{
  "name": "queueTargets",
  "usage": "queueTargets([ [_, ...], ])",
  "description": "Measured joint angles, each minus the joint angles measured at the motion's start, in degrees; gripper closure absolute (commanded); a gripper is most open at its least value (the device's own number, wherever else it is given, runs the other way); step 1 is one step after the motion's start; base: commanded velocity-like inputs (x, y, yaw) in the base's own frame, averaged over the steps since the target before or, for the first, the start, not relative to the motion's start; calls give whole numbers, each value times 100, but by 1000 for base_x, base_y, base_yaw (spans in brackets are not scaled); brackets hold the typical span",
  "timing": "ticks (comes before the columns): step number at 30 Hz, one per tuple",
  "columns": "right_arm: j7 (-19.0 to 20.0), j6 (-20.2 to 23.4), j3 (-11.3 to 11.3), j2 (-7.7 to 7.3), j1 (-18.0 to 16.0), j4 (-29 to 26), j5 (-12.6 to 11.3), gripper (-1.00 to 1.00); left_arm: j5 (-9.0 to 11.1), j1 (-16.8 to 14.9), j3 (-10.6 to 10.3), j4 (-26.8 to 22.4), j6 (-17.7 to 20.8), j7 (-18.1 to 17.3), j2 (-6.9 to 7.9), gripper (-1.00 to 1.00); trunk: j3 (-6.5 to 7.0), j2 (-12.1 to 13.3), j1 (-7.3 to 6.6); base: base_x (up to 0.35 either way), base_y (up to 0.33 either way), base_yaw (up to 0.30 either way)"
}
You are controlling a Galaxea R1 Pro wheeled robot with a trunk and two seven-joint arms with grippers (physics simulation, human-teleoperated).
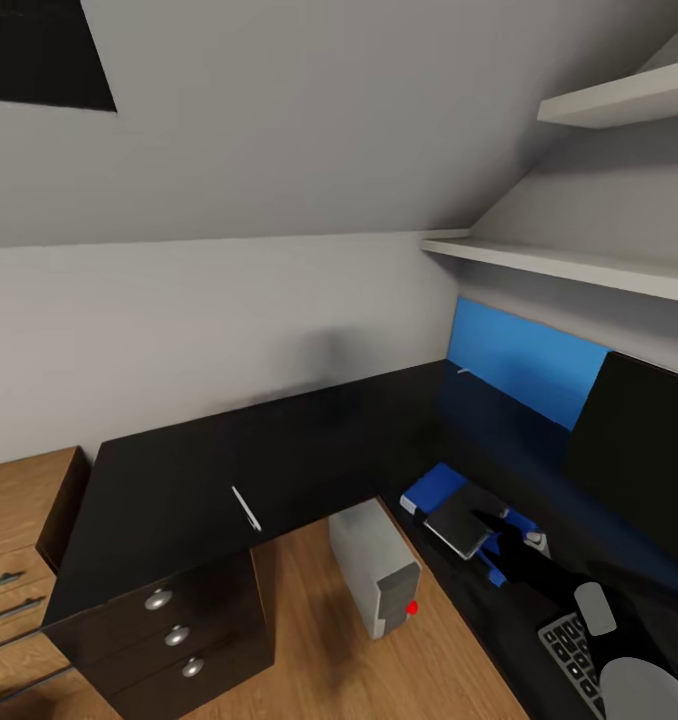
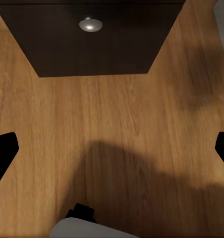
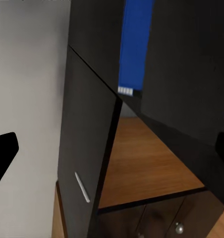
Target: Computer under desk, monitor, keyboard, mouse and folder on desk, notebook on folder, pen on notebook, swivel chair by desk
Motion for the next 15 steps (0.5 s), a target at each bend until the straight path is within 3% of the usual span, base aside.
queueTargets([
  [11, 1, 20, 3, 1, 0, -42, -9, -100, 9, 0, 19, 0, 5, 5, 0, -100, 0, 0, -1, -5, -3, 0],
  [15, -4, 55, 30, 59, -1, -584, -13, -100, 9, 0, 19, 0, 5, 1, 0, -100, 0, 0, -1, 0, 0, 0],
])
